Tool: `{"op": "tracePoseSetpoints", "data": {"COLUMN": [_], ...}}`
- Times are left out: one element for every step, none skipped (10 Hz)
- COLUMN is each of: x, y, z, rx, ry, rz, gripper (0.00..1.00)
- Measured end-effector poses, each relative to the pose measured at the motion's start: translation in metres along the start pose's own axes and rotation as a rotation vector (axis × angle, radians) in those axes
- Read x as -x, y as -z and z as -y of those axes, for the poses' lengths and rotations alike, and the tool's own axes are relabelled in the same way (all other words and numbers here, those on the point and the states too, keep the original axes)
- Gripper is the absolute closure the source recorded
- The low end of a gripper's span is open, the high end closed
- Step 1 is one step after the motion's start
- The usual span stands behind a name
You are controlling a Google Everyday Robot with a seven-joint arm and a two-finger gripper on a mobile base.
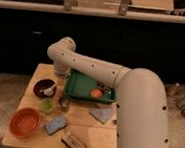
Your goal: Wipe purple bowl with brush
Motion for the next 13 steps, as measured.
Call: {"op": "tracePoseSetpoints", "data": {"x": [-0.003, -0.006, -0.008, -0.007, -0.003, 0.004, 0.012, 0.025, 0.036, 0.046, 0.05, 0.052, 0.051], "y": [0.002, 0.004, 0.007, 0.011, 0.012, 0.011, 0.009, 0.006, 0.003, 0.001, 0.001, 0.004, 0.009], "z": [0.006, 0.013, 0.021, 0.027, 0.034, 0.045, 0.05, 0.05, 0.046, 0.035, 0.025, 0.018, 0.01], "rx": [-0.006, -0.014, -0.022, -0.025, -0.03, -0.028, -0.024, -0.017, -0.008, 0.006, 0.011, 0.014, 0.012], "ry": [-0.009, -0.015, -0.02, -0.02, -0.016, -0.003, 0.012, 0.034, 0.055, 0.081, 0.095, 0.103, 0.107], "rz": [-0.001, -0.004, -0.01, -0.015, -0.016, -0.02, -0.019, -0.015, -0.012, -0.006, 0.003, 0.013, 0.025], "gripper": [1.0, 1.0, 1.0, 1.0, 1.0, 1.0, 1.0, 1.0, 1.0, 1.0, 1.0, 1.0, 1.0]}}
